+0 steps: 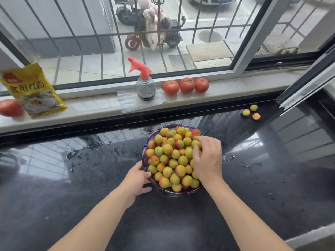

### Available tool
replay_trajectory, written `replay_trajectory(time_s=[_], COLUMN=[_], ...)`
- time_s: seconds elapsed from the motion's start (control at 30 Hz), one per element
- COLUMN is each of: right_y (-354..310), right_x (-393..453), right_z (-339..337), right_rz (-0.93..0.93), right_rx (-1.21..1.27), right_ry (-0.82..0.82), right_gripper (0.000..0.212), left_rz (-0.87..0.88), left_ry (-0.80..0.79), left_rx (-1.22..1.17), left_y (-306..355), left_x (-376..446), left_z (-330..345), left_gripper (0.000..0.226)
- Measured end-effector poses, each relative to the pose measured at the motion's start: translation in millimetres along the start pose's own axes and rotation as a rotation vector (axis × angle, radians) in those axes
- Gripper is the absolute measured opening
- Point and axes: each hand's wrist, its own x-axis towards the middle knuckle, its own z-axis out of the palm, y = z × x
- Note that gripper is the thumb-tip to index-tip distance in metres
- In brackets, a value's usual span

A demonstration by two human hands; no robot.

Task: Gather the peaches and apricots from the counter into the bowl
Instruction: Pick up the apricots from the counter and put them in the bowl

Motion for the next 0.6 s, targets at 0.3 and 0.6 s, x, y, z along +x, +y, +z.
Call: replay_trajectory(time_s=[0.3, 0.6], right_y=[125.5, 142.9], right_x=[31.0, 102.0], right_z=[-24.9, 22.4], right_rz=[0.516, 0.382], right_rx=[-0.104, -0.067], right_ry=[-0.248, -0.455], right_gripper=[0.033, 0.048], left_rz=[-0.02, -0.047], left_ry=[0.233, 0.269], left_rx=[-0.338, -0.393], left_y=[22.3, 20.4], left_x=[27.2, 53.2], left_z=[24.5, 25.9], left_gripper=[0.029, 0.034])
